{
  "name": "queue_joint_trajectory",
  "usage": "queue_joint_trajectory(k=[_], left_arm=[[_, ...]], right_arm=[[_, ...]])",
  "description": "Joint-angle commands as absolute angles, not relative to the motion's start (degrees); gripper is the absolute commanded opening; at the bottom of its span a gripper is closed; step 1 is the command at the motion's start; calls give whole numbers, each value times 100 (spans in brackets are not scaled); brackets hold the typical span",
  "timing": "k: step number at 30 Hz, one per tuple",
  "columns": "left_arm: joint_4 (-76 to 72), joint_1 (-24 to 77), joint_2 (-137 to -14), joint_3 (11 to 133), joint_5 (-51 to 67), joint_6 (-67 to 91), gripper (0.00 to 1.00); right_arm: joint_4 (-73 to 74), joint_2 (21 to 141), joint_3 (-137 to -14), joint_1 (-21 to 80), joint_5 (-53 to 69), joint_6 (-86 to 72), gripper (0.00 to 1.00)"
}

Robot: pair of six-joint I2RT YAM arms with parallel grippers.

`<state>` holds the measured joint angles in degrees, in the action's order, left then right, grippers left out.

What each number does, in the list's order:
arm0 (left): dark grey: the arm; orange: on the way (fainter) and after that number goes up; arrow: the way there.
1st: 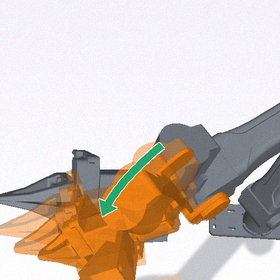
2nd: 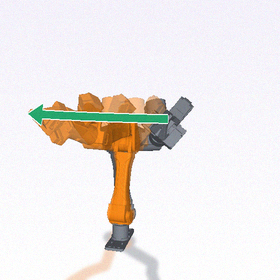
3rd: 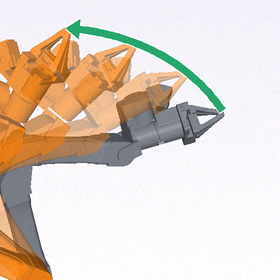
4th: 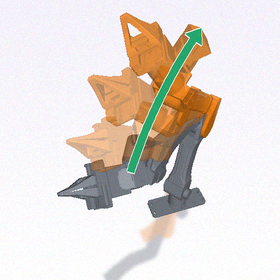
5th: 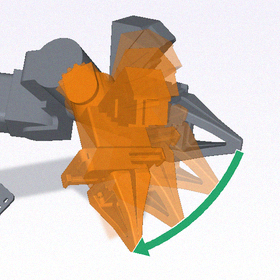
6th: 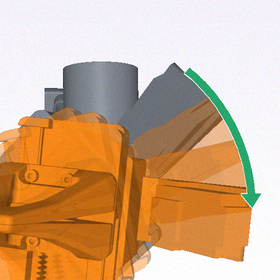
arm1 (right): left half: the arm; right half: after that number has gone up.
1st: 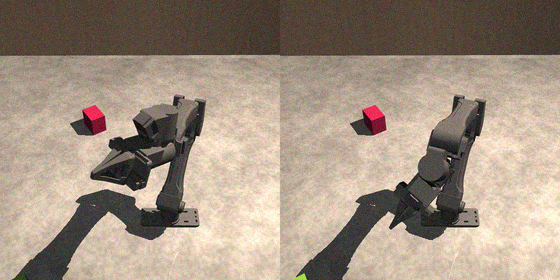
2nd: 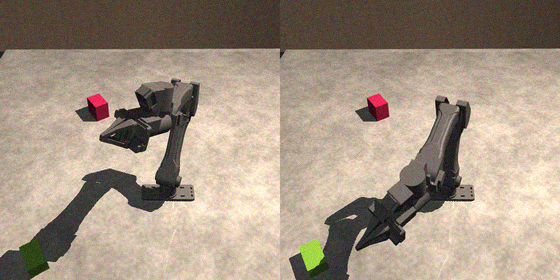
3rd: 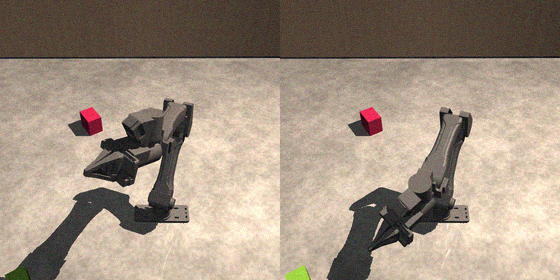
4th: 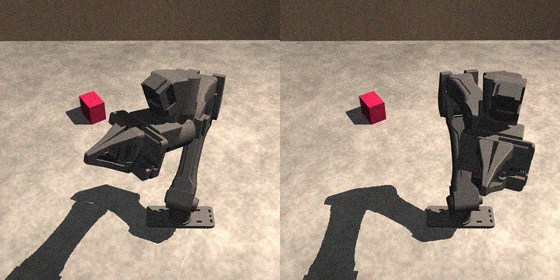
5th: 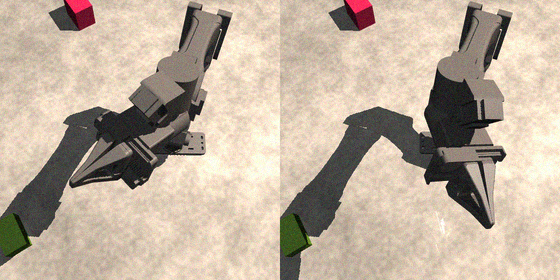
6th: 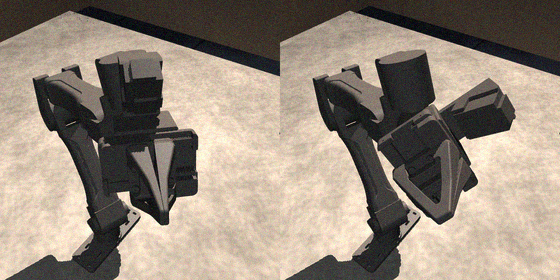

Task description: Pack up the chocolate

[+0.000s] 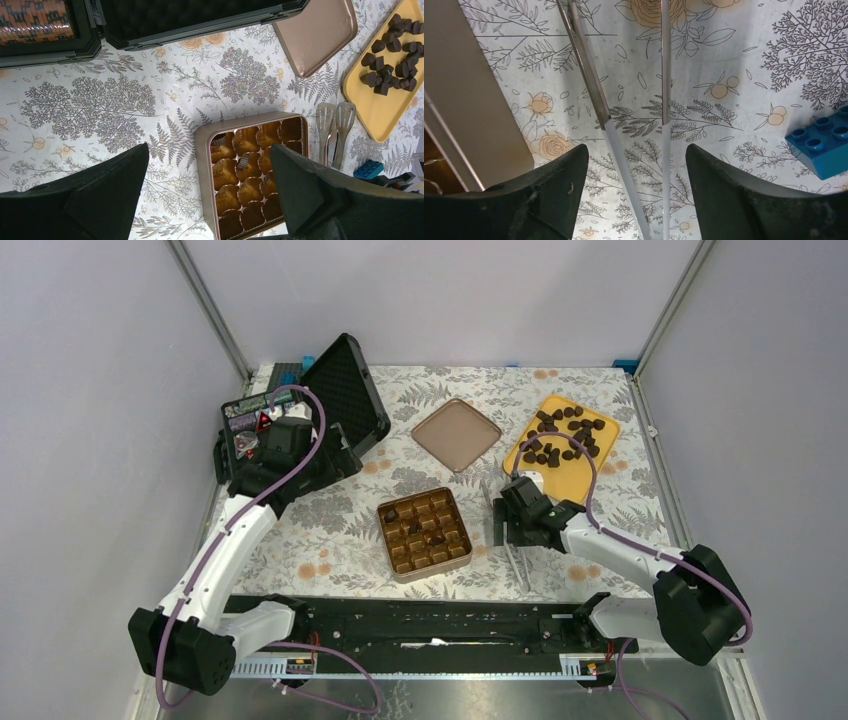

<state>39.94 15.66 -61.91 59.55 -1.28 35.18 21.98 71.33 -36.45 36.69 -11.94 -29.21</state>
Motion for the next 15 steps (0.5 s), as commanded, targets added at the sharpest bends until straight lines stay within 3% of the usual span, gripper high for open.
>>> queue_joint_trajectory(k=[1, 15], left_arm=[[3716, 1542, -6199, 6040, -53, 3574, 99], [3718, 1540, -6219, 6070, -48, 3575, 99]], right_arm=[[1845, 7311, -3500, 3655, -1353, -3061, 75], [1934, 8238, -3877, 4161, -2039, -3116, 59]])
